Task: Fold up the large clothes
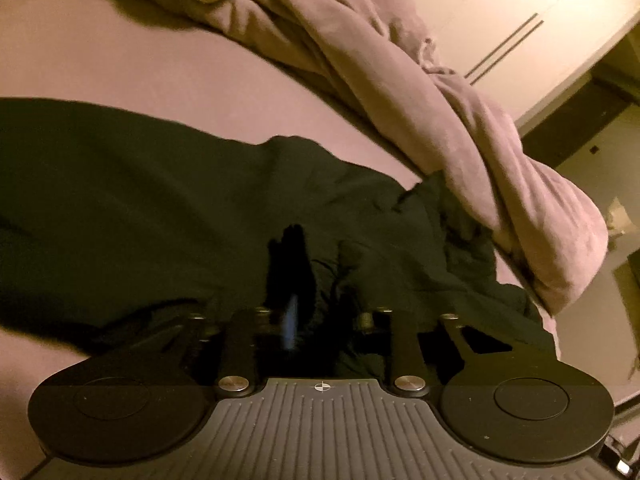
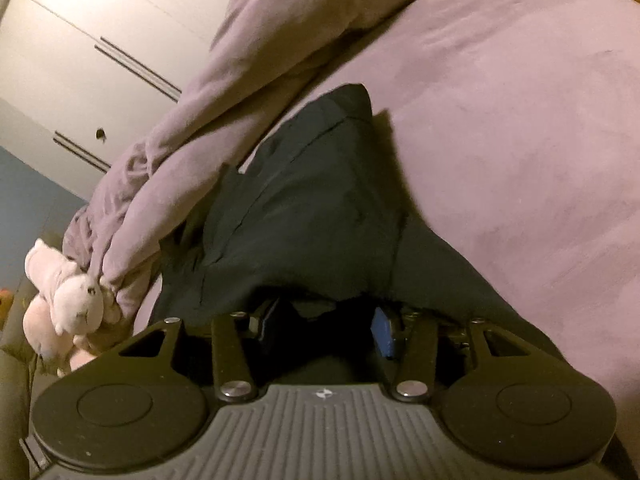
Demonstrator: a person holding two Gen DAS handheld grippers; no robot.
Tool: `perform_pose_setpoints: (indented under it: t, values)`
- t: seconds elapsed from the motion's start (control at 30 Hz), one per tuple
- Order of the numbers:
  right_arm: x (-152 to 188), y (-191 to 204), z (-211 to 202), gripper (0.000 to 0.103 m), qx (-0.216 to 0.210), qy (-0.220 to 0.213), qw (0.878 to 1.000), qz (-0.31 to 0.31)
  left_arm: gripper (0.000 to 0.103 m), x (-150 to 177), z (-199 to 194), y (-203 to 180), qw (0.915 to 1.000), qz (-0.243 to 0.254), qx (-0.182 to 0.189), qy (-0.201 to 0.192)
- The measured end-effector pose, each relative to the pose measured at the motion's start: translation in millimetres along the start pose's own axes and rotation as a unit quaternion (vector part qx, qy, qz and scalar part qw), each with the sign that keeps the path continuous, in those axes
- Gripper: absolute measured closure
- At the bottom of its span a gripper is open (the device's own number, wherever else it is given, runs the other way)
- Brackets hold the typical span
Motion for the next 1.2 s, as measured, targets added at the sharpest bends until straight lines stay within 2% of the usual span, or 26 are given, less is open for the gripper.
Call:
perform_pose_setpoints:
  t: [0.03, 0.1, 0.13, 0.17, 0.2, 0.23, 0.27, 0.33, 0.37, 0.47, 0.57, 0.6, 0.67, 0.7, 0.73, 0.77, 0.8, 0.83, 0.9, 0.93, 1.03, 1.07, 1.1, 1.17, 1.2]
  values:
    - [-0.8, 1.6, 3.1, 0.056, 0.002, -0.005, 1.000, -0.004, 0.088, 2.7, -0.4, -2.5, 1.0000, 0.006, 0.001, -0.002]
    - [-3.5, 4.7, 8.1, 0.072, 0.004, -0.010, 1.000, -0.020, 0.091, -4.1, -4.0, -14.3, 0.9995, 0.027, 0.006, -0.018]
    - [-6.0, 4.3, 7.9, 0.085, 0.003, -0.010, 1.000, -0.027, 0.092, -7.9, -6.5, -21.7, 0.9990, 0.037, 0.004, -0.026]
    - [-8.2, 5.7, 9.3, 0.090, 0.008, -0.010, 0.999, -0.032, 0.093, -12.8, -10.4, -29.3, 0.9979, 0.051, 0.004, -0.041]
    - [-10.7, 6.4, 9.0, 0.093, 0.011, -0.014, 0.999, -0.034, 0.093, -17.2, -16.1, -37.6, 0.9960, 0.067, 0.006, -0.059]
    - [-13.7, 7.2, 7.1, 0.099, 0.001, -0.020, 0.999, -0.030, 0.093, -20.7, -22.1, -45.1, 0.9935, 0.083, 0.009, -0.077]
    - [-16.9, 8.1, 1.6, 0.100, -0.014, -0.032, 0.999, -0.028, 0.095, -22.2, -26.1, -49.4, 0.9914, 0.097, 0.011, -0.087]
    - [-19.1, 7.2, -6.9, 0.100, -0.006, -0.054, 0.997, -0.052, 0.095, -21.0, -27.1, -52.7, 0.9869, 0.132, -0.004, -0.092]
    - [-17.8, 5.1, -6.8, 0.100, 0.002, -0.052, 0.997, -0.061, 0.095, -17.5, -24.0, -49.2, 0.9865, 0.139, -0.015, -0.085]
    - [-6.8, -11.0, 3.7, 0.100, 0.040, -0.006, 0.995, -0.086, 0.095, -3.0, -4.7, -26.0, 0.9862, 0.139, -0.078, -0.044]
    - [-1.1, -12.7, -4.7, 0.100, 0.042, 0.018, 0.991, -0.124, 0.083, 3.2, -6.6, -5.0, 0.9842, 0.131, -0.116, -0.028]
    - [-1.9, -10.1, -12.5, 0.099, 0.043, 0.019, 0.990, -0.133, 0.082, 1.4, -13.0, -1.5, 0.9847, 0.125, -0.118, -0.029]
    - [-6.3, 0.0, -34.0, 0.095, 0.044, 0.011, 0.987, -0.156, 0.071, -4.3, -27.2, 0.5, 0.9857, 0.114, -0.117, -0.042]
    - [-10.3, 9.0, -45.5, 0.095, 0.042, -0.006, 0.983, -0.176, 0.067, -8.1, -36.2, -2.7, 0.9853, 0.112, -0.115, -0.057]
    - [-15.0, 20.8, -55.4, 0.093, 0.035, -0.026, 0.979, -0.199, 0.059, -11.1, -42.6, -9.0, 0.9848, 0.112, -0.112, -0.071]
    - [-19.7, 31.9, -58.9, 0.088, 0.030, -0.041, 0.976, -0.212, 0.053, -13.1, -46.3, -16.5, 0.9847, 0.112, -0.107, -0.079]
    - [-23.4, 42.9, -57.4, 0.078, 0.026, -0.052, 0.974, -0.219, 0.052, -14.2, -45.8, -28.6, 0.9853, 0.113, -0.097, -0.085]
    - [-25.0, 56.2, -49.9, 0.073, 0.021, -0.057, 0.971, -0.229, 0.050, -13.9, -43.3, -42.1, 0.9864, 0.114, -0.082, -0.085]
    - [-21.9, 82.2, -18.2, 0.071, 0.024, -0.054, 0.964, -0.259, 0.041, -5.4, -25.3, -71.7, 0.9881, 0.126, -0.043, -0.076]
    - [-18.5, 92.2, 1.0, 0.071, 0.036, -0.048, 0.960, -0.275, 0.037, -1.5, -16.2, -81.6, 0.9872, 0.137, -0.039, -0.072]
    - [-2.6, 110.3, 52.3, 0.071, 0.064, -0.040, 0.944, -0.321, 0.035, 15.2, 21.8, -99.0, 0.9769, 0.186, -0.080, -0.067]
    - [1.5, 108.8, 67.9, 0.071, 0.088, -0.037, 0.935, -0.341, 0.035, 20.7, 35.8, -98.2, 0.9707, 0.205, -0.111, -0.058]
    - [3.9, 100.1, 81.6, 0.072, 0.127, -0.031, 0.925, -0.358, 0.036, 25.7, 43.5, -94.8, 0.9666, 0.216, -0.129, -0.048]
    - [4.1, 78.0, 85.8, 0.074, 0.154, -0.032, 0.913, -0.378, 0.037, 33.5, 51.4, -91.9, 0.9602, 0.238, -0.139, -0.046]
    - [1.4, 65.6, 82.7, 0.074, 0.165, -0.043, 0.903, -0.394, 0.037, 37.1, 53.5, -91.4, 0.9541, 0.256, -0.147, -0.051]
Point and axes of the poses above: each gripper's, at about its wrist camera, not at the fingertips, and z roughly the way its jaws point, y to its left, x to its underside, the point moved 7 cm from there along z, roughly the way its jaws point, and after that the axes turned 4 degrees about -x, right-handed, at the moved point
